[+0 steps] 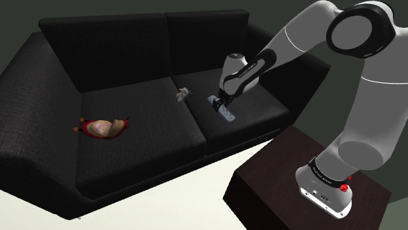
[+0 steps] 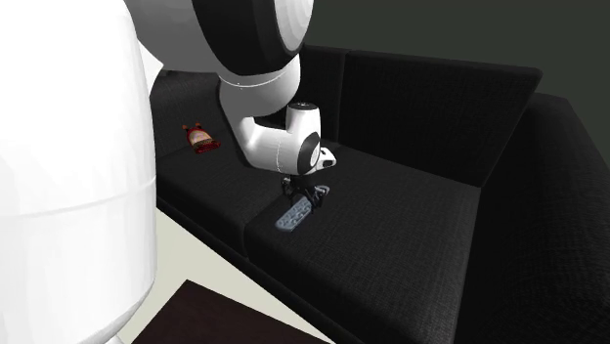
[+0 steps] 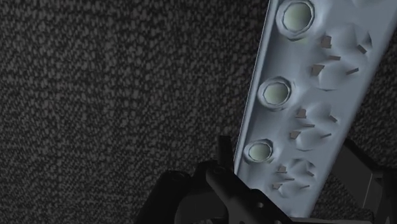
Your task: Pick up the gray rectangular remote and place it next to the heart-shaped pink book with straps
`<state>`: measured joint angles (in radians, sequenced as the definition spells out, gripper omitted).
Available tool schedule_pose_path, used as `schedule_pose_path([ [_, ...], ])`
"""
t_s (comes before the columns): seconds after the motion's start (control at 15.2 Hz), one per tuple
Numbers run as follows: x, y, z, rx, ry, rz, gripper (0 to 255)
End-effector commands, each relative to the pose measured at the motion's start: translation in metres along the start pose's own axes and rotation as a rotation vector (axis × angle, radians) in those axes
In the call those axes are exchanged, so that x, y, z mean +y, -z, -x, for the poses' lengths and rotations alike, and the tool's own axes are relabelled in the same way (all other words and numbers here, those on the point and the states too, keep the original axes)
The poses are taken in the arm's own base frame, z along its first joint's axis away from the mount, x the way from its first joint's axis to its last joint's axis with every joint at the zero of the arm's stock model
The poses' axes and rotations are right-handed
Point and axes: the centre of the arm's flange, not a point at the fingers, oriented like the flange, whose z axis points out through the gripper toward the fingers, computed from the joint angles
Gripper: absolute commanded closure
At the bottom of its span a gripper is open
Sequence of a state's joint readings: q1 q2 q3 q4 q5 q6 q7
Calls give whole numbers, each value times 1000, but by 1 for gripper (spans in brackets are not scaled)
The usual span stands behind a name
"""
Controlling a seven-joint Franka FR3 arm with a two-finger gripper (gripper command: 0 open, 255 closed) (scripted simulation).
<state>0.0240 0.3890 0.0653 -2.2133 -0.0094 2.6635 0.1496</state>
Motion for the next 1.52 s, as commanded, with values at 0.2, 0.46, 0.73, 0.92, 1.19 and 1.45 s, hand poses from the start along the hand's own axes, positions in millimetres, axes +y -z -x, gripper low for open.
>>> schedule_pose_path([
  [0.2,-1,27,-1,0,0,0,255],
  [0.46,-2,48,-2,0,0,0,255],
  [0.73,-2,69,-4,0,0,0,255],
  [0.92,-3,85,-4,0,0,0,255],
  [1.19,-3,106,-6,0,0,0,255],
  [1.45,-4,127,-7,0,0,0,255],
])
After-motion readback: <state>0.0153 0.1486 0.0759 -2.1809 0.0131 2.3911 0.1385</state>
